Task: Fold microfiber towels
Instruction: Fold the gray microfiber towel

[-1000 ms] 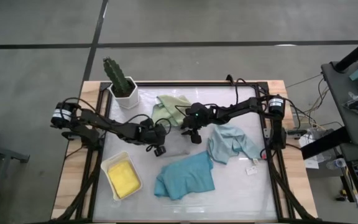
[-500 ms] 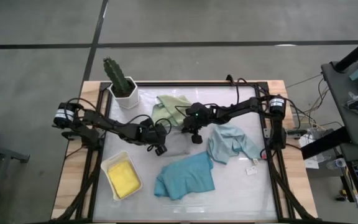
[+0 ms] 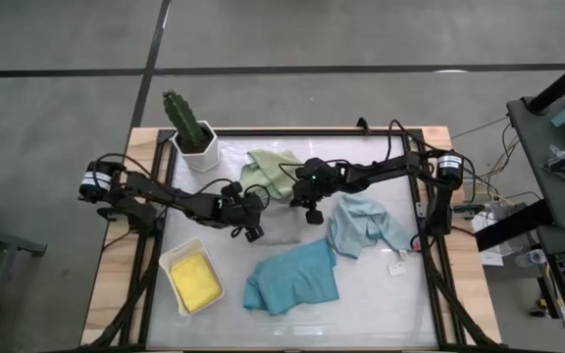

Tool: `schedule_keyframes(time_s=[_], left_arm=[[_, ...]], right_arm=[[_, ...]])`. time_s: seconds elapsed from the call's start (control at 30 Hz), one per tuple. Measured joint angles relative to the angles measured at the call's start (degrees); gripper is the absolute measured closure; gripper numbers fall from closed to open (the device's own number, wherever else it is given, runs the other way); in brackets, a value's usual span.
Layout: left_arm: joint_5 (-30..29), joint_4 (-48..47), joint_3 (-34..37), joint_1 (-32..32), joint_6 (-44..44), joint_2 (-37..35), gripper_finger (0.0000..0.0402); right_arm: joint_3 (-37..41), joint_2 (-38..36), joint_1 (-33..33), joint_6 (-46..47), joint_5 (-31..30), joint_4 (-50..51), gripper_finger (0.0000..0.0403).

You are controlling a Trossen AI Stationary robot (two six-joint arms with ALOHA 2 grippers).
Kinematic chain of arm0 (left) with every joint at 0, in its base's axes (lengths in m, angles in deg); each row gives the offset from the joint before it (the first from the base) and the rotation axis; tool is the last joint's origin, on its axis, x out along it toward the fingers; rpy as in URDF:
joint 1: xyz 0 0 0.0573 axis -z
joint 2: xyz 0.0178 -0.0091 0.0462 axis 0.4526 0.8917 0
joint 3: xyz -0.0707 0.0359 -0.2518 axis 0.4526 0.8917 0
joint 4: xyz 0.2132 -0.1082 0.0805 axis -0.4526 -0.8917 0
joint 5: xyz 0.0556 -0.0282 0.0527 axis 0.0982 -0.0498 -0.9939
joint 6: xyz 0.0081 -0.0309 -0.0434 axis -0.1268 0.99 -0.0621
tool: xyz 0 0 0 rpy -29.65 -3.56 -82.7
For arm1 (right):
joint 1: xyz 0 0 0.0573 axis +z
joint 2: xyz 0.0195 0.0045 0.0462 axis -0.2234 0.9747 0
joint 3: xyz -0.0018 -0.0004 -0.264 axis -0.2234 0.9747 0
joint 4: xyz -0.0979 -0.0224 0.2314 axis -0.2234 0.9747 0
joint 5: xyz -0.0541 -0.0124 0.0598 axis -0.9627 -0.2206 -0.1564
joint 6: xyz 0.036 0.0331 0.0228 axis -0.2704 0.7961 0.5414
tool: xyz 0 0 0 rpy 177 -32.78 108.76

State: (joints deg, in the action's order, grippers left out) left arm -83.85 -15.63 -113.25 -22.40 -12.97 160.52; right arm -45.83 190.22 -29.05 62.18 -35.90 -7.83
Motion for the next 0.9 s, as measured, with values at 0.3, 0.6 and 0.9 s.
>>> schedule_keyframes(time_s=[0.3, 0.6, 0.9], left_arm=[[-1.4, -0.18, 0.25, 0.02, -0.51, -1.86, 0.0401], [-0.6, 4.44, 1.02, -0.13, 0.32, 0.29, 0.0388], [-0.77, 6.81, 1.0, -3.19, 4.85, 3.17, 0.0291]], right_arm=[[0.06, -1.15, -0.02, -1.61, -9.06, 1.86, 0.0394], [0.08, -1.15, -0.14, -0.18, -10.8, 2.21, 0.0354], [0.08, -1.15, -0.15, 0.12, -12.0, 2.59, 0.0279]])
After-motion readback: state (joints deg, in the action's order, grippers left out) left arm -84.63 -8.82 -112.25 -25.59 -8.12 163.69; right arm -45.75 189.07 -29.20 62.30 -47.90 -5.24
